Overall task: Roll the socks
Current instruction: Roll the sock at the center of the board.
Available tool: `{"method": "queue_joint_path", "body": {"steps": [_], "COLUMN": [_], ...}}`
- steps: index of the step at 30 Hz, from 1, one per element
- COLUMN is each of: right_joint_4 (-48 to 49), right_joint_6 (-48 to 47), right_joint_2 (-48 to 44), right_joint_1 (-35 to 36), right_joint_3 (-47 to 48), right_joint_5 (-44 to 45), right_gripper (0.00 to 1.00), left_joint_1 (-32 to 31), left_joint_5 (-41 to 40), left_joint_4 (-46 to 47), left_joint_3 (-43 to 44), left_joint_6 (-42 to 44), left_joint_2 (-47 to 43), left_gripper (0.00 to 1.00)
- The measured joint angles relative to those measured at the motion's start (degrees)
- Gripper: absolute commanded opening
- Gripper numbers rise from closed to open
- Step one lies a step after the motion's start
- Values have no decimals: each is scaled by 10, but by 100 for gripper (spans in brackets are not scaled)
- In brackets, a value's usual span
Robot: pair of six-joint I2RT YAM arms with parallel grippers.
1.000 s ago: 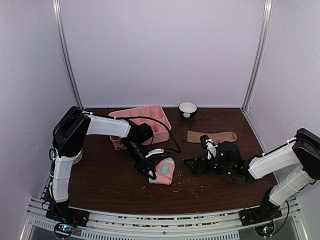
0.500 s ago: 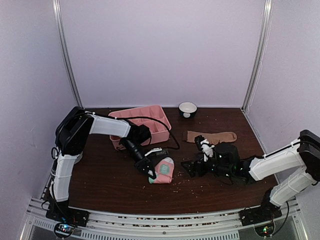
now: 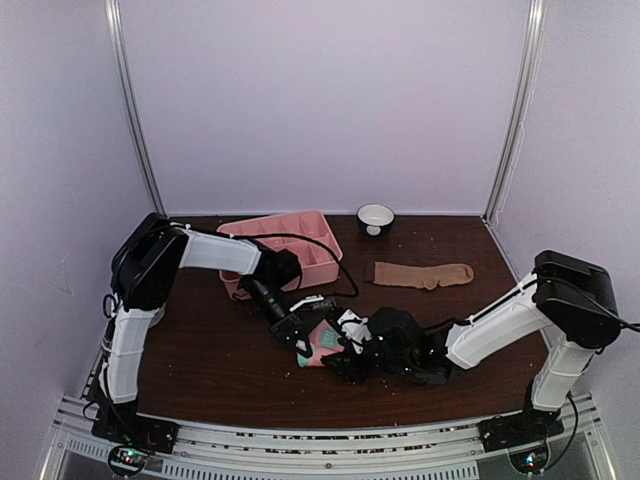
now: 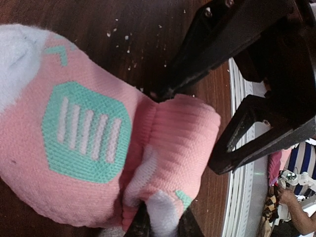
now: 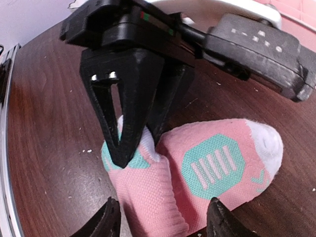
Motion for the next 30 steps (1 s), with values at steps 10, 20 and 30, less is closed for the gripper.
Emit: {"method": "queue_joint_path", "body": {"steps": [10, 20, 30], "right_joint_4": [24, 60, 37], "right_joint_6": [37, 122, 146], "right_joint_2": [35, 68, 80], "right_joint_1": [-25, -101, -131], "right_joint_3": [10, 18, 29], "right_joint_5": [-60, -200, -287], "right_gripper": [0, 0, 0], "left_joint_1": [-4, 4, 74], "left_joint_5": [-47, -330, -437], "left_joint_4": [24, 161, 277], "left_joint_3": [-22, -184, -275], "left_joint_6": [-14, -56, -104], "left_joint_2": [-39, -215, -405], "left_gripper": [98, 98, 98]}}
